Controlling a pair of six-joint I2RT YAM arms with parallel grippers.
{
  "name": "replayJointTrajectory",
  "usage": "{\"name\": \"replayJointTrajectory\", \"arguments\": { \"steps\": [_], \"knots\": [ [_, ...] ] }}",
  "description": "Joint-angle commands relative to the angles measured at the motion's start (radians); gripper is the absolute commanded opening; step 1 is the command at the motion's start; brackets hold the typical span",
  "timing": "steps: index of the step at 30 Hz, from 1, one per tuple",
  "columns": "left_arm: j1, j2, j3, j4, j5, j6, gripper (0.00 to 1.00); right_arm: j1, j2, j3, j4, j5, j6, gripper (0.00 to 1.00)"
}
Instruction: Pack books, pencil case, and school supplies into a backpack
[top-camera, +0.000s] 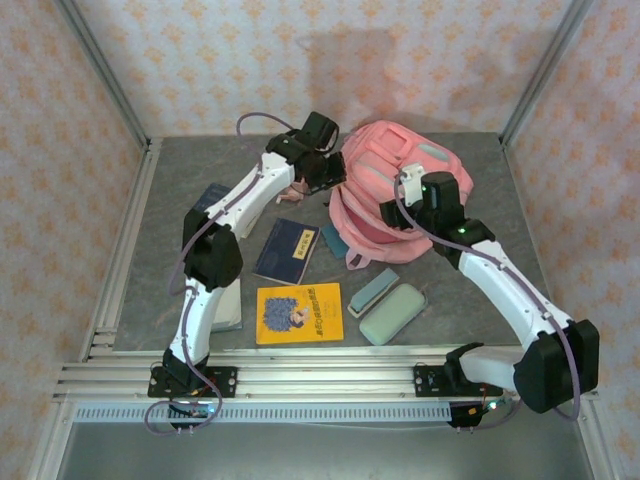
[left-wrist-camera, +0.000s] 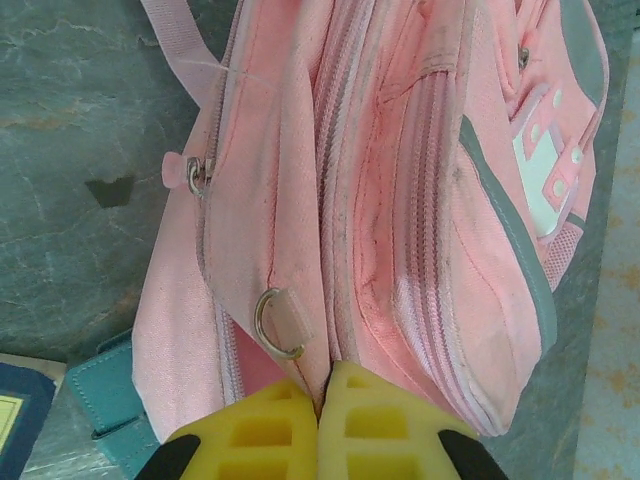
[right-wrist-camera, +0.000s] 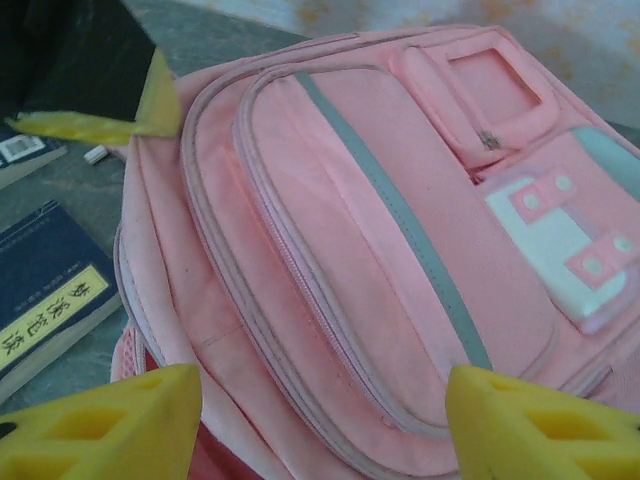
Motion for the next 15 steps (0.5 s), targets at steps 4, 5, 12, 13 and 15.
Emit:
{"name": "replayJointTrajectory", "arguments": {
  "steps": [4, 5, 12, 13, 15],
  "knots": [
    [0.047, -0.041, 0.070, -0.042, 0.063, 0.062, 0.00, 0.006, 0.011, -0.092, 0.107, -0.170, -0.276, 0.84],
    [0.049, -0.039, 0.074, -0.043, 0.069, 0.064, 0.00, 0.008, 0.021, -0.092, 0.110, -0.171, -0.290, 0.84],
    [0.058, -0.032, 0.083, -0.043, 0.093, 0.064, 0.00, 0.079, 0.116, -0.102, 0.168, -0.178, -0.331, 0.83],
    [0.057, -0.030, 0.086, -0.043, 0.094, 0.061, 0.00, 0.091, 0.132, -0.103, 0.189, -0.162, -0.327, 0.83],
    [0.059, -0.028, 0.088, -0.043, 0.100, 0.056, 0.00, 0.114, 0.167, -0.107, 0.242, -0.118, -0.324, 0.83]
  ]
}}
